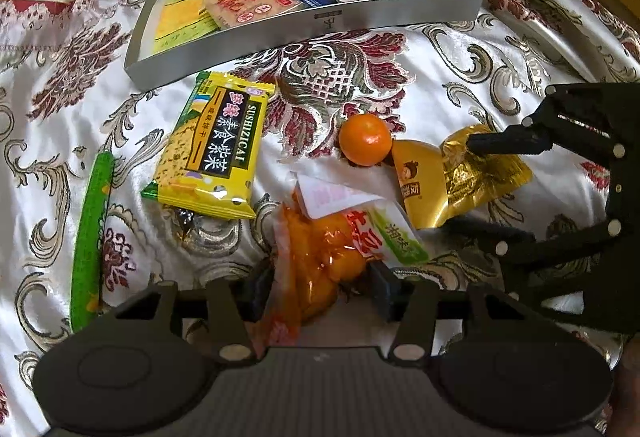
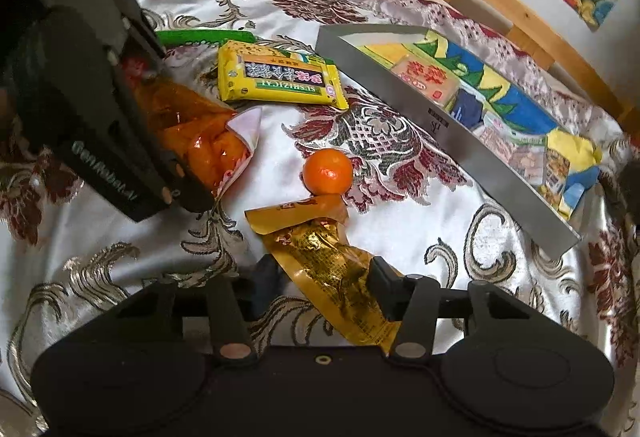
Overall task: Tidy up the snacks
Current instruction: 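Grasp the orange candy bag with the left tool while the right tool grasps the gold foil packet, then carry the candy bag and gold packet into the silver tray and open both tools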
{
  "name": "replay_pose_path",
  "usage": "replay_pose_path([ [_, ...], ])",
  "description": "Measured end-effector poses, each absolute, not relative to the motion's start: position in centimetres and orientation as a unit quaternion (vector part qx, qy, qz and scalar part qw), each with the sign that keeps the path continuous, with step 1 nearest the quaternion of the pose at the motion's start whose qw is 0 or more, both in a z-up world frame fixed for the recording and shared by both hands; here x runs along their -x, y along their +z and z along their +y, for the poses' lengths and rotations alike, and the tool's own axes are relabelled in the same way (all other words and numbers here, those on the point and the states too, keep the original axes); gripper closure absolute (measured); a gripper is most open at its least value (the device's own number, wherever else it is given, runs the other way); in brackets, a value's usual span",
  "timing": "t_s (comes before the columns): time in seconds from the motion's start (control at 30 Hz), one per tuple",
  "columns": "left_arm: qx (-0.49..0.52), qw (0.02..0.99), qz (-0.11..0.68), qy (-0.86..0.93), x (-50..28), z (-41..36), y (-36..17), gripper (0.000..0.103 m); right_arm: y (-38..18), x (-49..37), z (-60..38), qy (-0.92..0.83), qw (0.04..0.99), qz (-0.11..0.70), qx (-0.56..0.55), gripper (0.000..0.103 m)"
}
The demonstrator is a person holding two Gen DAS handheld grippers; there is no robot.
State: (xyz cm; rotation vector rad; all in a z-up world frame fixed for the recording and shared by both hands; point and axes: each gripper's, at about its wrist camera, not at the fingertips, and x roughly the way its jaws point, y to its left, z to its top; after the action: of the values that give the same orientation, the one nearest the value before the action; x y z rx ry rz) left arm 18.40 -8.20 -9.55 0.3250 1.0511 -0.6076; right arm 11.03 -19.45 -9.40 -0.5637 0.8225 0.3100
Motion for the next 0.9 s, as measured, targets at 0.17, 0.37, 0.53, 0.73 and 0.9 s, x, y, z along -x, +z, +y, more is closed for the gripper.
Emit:
replay_pose_path([
  [0.17,-0.157,0.809,0.492,-0.281,-18.3,-8.6,-9.7,0.048,-9.7,-11.7,-20.1,0.147,0.870,0.396,0.252,0.033],
  [0.37,-0.158,0.811,0.486,-0.286,-18.1,-8.4,-9.6,0.050,-9.3,-11.8,-20.2,0.163,0.867,0.400,0.248,0.047],
  [0.53,-0.145,0.811,0.491,-0.283,-18.2,-8.1,-9.3,0.051,-9.0,-11.8,-20.2,0.159,0.868,0.404,0.240,0.057],
  [0.73,-0.134,0.814,0.494,-0.275,-17.8,-7.8,-8.8,0.052,-9.0,-11.3,-19.5,0.151,0.870,0.383,0.271,0.070],
  [0.9,-0.133,0.822,0.489,-0.261,-17.3,-7.7,-8.1,0.052,-9.0,-10.7,-18.9,0.143,0.874,0.346,0.311,0.083],
])
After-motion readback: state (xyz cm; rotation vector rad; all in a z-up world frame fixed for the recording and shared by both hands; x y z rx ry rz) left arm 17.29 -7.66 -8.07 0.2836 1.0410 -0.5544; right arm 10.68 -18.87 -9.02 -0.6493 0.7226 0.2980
